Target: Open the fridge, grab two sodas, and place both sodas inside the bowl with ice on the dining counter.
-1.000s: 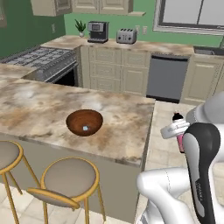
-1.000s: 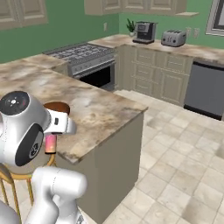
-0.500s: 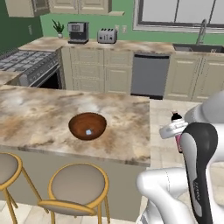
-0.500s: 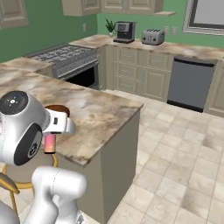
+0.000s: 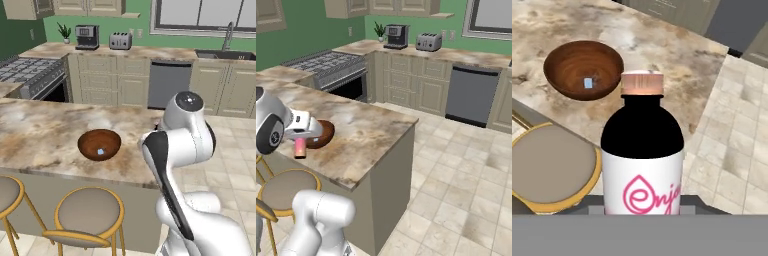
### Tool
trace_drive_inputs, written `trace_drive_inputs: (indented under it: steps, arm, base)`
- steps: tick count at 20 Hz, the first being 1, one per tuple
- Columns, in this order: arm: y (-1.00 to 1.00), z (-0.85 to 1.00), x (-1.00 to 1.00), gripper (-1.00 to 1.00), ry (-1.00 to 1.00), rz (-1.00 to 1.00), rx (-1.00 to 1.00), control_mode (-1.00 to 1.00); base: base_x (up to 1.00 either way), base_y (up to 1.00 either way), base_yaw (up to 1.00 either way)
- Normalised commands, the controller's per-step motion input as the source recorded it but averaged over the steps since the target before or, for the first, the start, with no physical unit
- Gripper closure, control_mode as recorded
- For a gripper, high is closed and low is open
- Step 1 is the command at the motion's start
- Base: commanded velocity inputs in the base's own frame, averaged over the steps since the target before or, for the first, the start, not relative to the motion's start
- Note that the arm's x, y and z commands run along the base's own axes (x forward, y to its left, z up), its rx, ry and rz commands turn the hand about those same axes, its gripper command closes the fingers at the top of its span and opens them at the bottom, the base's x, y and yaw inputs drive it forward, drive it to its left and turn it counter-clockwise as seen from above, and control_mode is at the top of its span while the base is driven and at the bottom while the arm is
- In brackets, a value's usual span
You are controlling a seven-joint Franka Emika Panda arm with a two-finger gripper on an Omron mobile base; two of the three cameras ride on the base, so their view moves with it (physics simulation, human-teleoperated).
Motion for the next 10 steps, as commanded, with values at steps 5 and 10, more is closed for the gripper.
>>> trace_drive_inputs:
  steps: [5,10]
  arm:
    - [0.51,-0.21,0.97,1.00,0.23,0.15,-0.12,-1.00]
    - [0.47,-0.36,0.92,1.00,0.21,0.19,-0.08,-1.00]
  base:
    - [0.00,0.00,0.00]
    - [0.00,0.00,0.00]
